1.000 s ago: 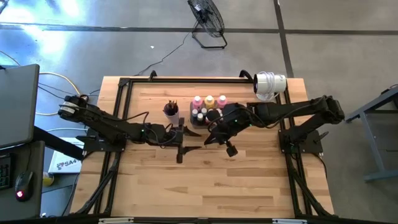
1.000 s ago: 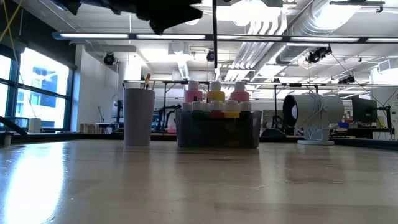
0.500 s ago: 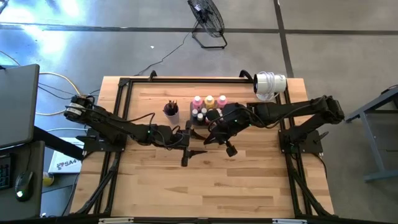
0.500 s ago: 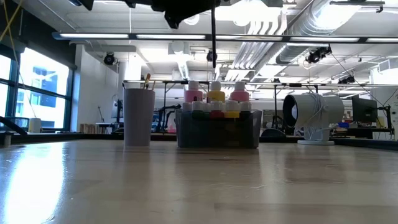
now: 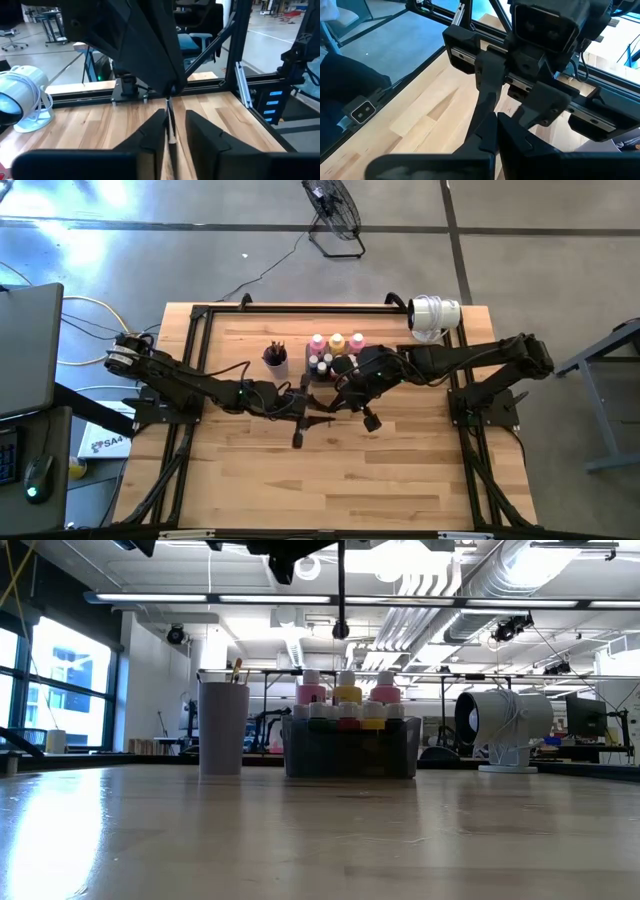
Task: Pick & Place Paint Supplies
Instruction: Put the silver paint brush into the purple cup, then return to Home Position
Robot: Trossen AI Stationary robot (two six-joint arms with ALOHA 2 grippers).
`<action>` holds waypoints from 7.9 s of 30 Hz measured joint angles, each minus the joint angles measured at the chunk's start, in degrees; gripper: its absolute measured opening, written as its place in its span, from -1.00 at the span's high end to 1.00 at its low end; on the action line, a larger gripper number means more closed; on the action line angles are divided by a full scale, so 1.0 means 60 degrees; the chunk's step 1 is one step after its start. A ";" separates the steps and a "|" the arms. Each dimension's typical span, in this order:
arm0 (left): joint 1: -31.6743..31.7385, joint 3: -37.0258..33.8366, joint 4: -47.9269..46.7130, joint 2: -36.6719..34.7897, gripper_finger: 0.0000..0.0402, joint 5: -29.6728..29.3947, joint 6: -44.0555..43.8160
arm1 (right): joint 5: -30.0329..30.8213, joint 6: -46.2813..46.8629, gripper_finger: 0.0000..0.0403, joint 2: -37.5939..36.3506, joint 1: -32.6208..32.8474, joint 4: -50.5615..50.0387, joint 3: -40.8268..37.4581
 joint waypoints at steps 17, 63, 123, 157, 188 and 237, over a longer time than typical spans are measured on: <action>0.0000 0.0000 -0.0132 0.0000 0.95 0.0088 0.0348 | 0.1065 -0.0064 0.95 -0.0025 0.0000 0.0280 0.0000; 0.2811 -0.2392 -0.5212 -0.5679 0.95 -0.4678 -0.1331 | 0.3225 0.3302 0.99 -0.6065 0.1172 0.4673 -0.8398; 0.2798 -0.5282 -0.4679 -1.0152 1.00 -0.1184 -0.0168 | 0.2681 0.3038 0.99 -0.9922 0.0029 0.2571 -0.8408; 0.2807 -0.5271 -0.9473 -1.4181 1.00 -0.0685 -0.0026 | 0.2910 0.3170 0.99 -1.4221 -0.0244 -0.0182 -0.8415; 0.2809 -0.7542 -0.6913 -1.4176 1.00 -0.0144 0.0241 | 0.2971 0.3637 0.99 -1.4236 -0.0248 0.4502 -1.2852; 0.2812 -0.7635 -0.6543 -1.4021 1.00 -0.0453 0.0429 | 0.6178 0.3002 0.99 -1.4120 -0.0244 0.4364 -1.2874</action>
